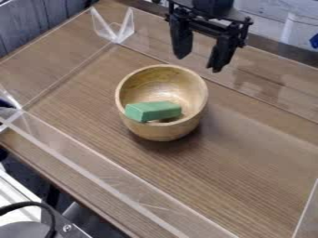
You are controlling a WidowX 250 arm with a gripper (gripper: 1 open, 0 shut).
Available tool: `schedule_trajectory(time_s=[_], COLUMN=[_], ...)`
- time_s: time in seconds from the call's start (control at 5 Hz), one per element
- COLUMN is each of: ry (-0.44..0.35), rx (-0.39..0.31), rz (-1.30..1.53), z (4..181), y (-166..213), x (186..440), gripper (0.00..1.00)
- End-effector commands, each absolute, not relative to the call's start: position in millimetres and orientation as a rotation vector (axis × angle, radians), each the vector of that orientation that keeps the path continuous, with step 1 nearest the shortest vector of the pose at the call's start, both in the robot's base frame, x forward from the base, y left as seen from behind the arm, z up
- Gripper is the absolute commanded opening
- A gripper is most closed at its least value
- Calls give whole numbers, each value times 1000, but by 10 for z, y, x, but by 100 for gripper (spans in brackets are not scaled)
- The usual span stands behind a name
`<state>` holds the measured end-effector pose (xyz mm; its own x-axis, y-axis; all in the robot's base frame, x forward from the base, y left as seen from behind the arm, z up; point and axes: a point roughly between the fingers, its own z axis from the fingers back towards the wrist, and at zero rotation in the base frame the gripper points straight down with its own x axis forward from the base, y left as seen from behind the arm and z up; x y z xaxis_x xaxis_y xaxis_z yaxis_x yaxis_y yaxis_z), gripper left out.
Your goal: Remove the green block from inside the brown bowl and put it on the table
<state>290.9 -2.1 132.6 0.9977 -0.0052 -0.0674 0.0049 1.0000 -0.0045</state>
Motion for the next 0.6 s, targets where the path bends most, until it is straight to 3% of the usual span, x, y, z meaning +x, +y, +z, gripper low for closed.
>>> schedule_trajectory(time_s=[0.0,0.4], ry=[81,110], rx=[5,12], rz=[-51,-70], z=[1264,1031], y=[79,368], x=[2848,2647], gripper=[100,100])
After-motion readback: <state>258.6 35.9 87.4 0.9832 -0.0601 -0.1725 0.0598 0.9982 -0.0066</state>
